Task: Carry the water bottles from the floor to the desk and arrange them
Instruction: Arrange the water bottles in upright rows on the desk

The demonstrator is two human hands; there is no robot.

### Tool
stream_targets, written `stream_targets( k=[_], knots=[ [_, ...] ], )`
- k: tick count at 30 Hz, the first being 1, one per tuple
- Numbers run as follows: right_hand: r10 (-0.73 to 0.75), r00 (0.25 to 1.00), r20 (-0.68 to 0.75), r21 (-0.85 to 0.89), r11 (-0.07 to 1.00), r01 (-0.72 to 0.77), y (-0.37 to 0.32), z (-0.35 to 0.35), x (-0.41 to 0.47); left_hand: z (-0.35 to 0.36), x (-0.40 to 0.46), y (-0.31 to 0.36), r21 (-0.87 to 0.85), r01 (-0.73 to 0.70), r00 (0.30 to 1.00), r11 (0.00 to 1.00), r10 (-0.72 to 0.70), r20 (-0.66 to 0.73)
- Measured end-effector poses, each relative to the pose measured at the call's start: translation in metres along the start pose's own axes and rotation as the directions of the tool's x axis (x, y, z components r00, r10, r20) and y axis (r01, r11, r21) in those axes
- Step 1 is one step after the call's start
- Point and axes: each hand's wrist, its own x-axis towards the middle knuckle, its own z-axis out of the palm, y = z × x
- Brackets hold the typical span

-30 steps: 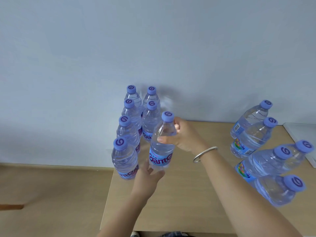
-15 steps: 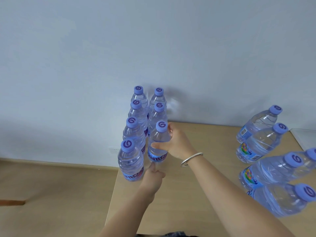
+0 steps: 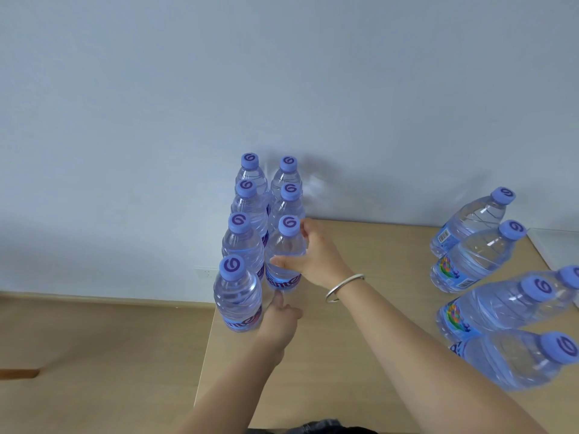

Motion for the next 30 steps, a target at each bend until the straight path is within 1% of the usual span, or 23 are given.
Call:
stream_targets(
  k=[6,10,13,16,19,22,24,27,28,30],
  knots=[
    [0.046,0.999,0.007,0.029,0.999,-0.046,0.000,0.003,-0.005,0.001,-0.004,-0.001,0.056,0.009,1.000,0.998,-0.007,-0.025],
    [0.031,0.999,-0.021,0.036,0.999,-0.030,-0.001,0.000,-0.017,0.013,-0.011,-0.004,0.120,0.033,0.999,0.992,-0.036,0.021],
    [0.036,0.993,-0.109,0.001,0.999,-0.036,0.002,-0.014,-0.036,0.029,-0.015,-0.005,0.173,0.021,0.997,0.985,-0.034,0.073],
    [0.041,0.969,-0.242,-0.023,0.999,-0.048,0.009,-0.039,-0.059,0.050,-0.017,-0.004,0.256,-0.031,0.991,0.966,-0.005,0.136],
    [0.053,0.938,-0.342,-0.018,0.998,-0.063,0.012,-0.066,-0.084,0.077,-0.021,-0.005,0.317,-0.107,0.964,0.943,0.020,0.265],
    [0.088,0.895,-0.437,0.028,0.996,-0.084,0.012,-0.094,-0.113,0.106,-0.024,-0.010,0.364,-0.147,0.927,0.920,-0.001,0.376],
    [0.118,0.849,-0.516,0.101,0.992,-0.077,0.010,-0.112,-0.134,0.125,-0.028,-0.012,0.394,-0.160,0.904,0.905,-0.026,0.427],
    [0.128,0.737,-0.664,0.151,0.988,-0.035,0.008,-0.136,-0.164,0.147,-0.033,-0.014,0.432,-0.176,0.881,0.884,-0.055,0.471],
    [0.117,0.678,-0.725,0.139,0.990,-0.022,0.009,-0.143,-0.175,0.154,-0.036,-0.015,0.445,-0.195,0.869,0.874,-0.057,0.492],
    [0.056,0.518,-0.854,0.055,0.998,-0.017,0.015,-0.154,-0.195,0.165,-0.039,-0.016,0.470,-0.231,0.852,0.852,-0.056,0.521]
  ],
)
